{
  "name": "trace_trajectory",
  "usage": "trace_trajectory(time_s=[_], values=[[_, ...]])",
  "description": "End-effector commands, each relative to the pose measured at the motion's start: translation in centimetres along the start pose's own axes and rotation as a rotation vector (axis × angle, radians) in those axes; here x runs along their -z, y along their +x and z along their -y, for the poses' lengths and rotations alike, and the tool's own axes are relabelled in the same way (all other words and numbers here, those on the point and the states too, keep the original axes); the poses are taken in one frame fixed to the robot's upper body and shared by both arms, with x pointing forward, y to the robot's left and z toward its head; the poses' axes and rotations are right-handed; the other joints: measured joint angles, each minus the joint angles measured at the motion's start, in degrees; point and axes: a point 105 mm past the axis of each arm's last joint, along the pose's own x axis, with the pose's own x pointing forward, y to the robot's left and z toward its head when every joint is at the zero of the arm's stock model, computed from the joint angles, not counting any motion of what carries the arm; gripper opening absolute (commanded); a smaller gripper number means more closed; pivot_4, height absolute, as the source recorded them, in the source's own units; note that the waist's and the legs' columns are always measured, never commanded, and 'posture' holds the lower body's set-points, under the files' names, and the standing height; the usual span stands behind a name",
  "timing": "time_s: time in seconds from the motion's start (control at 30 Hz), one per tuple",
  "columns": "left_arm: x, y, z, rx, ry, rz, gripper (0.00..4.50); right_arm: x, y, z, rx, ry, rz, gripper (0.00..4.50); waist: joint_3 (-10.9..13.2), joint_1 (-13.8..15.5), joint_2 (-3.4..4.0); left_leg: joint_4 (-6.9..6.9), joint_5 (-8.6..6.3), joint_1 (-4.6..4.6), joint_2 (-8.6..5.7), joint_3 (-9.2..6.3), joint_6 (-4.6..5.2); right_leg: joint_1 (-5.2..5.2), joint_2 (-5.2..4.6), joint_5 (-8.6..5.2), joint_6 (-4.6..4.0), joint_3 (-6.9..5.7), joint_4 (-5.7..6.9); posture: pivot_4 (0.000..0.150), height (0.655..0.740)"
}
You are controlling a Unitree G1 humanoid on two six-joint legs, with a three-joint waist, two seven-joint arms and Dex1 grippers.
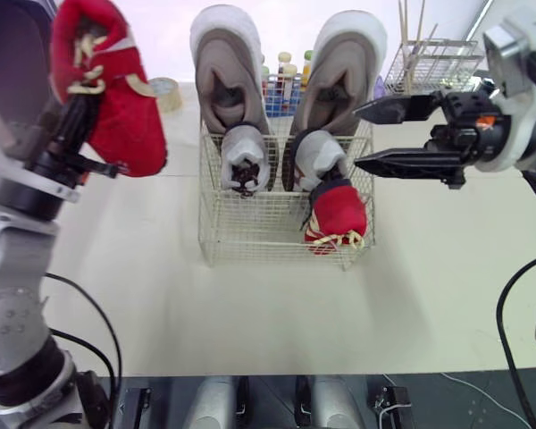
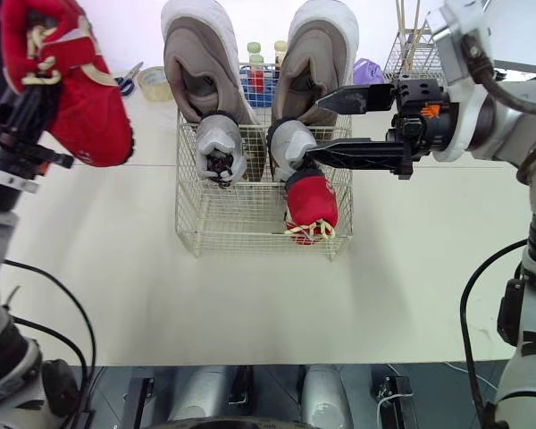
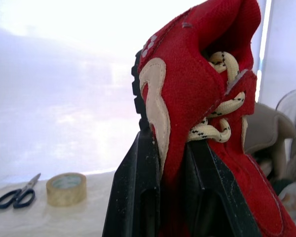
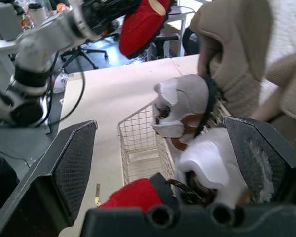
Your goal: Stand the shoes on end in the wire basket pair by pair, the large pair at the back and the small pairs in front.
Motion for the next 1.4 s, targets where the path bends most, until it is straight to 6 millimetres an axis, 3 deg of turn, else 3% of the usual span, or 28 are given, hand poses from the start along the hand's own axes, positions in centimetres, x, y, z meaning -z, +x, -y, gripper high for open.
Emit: trace_trajectory(time_s=[0.03,0.17,0.37,0.7,0.97,1.1,1.27,1.4], values=[[-0.4,-0.3,3.5,0.075,0.116,0.086,0.43,-1.5,-0.9,0.4,0.005,-0.05,0.024,4.5,0.0,0.05,0.0,0.0,0.0,0.03,0.0,0.0,0.0,0.05,0.03,0.0,0.0,0.0,-0.03,0.15,0.74],[1.0,-1.1,6.1,0.135,0.212,0.124,0.43,-0.6,-2.3,0.2,0.026,0.008,-0.031,4.5,0.0,0.81,0.01,0.0,-0.02,0.0,0.01,-0.02,0.03,0.08,0.03,0.0,-0.01,0.0,-0.16,0.15,0.74],[1.6,-1.4,7.5,0.14,0.293,0.202,0.43,-0.4,-4.4,0.1,0.109,0.075,-0.06,4.5,0.01,1.5,0.02,0.02,-0.03,0.0,0.03,-0.04,0.06,0.12,-0.03,0.06,-0.12,-0.01,-0.23,0.15,0.74],[5.5,-3.4,9.3,0.193,0.163,0.125,0.43,0.6,-6.9,0.2,0.195,0.185,-0.05,4.5,-0.02,1.41,0.11,0.02,-0.07,0.0,0.05,-0.03,0.11,0.12,-0.05,0.07,-0.12,-0.01,-0.29,0.15,0.74],[9.6,-4.1,9.2,0.254,0.228,0.104,0.43,0.7,-6.9,-1.5,0.156,0.244,-0.068,4.5,-0.15,1.52,0.33,0.02,-0.12,0.0,0.04,-0.04,0.2,0.15,-0.11,0.07,-0.12,-0.05,-0.31,0.15,0.74],[11.6,-4.1,9.6,0.298,0.203,0.088,0.43,1.4,-6.0,-3.8,0.072,0.329,-0.107,4.5,-0.31,1.79,0.6,0.03,-0.13,0.01,0.04,-0.05,0.22,0.19,-0.15,0.07,-0.12,-0.09,-0.32,0.15,0.74],[12.5,-4.3,9.5,0.317,0.221,0.1,0.43,2.5,-4.9,-7.3,-0.02,0.397,-0.201,4.5,-0.66,2.94,1.1,0.05,-0.17,0.07,0.04,-0.05,0.27,0.26,-0.16,0.07,-0.12,-0.12,-0.34,0.15,0.74],[11.6,-2.8,9.6,0.311,0.293,0.195,0.43,3.4,-4.3,-7.9,-0.026,0.439,-0.189,4.5,-0.8,3.03,1.22,0.06,-0.19,0.1,0.04,-0.06,0.3,0.31,-0.16,0.1,-0.16,-0.12,-0.34,0.15,0.74]])
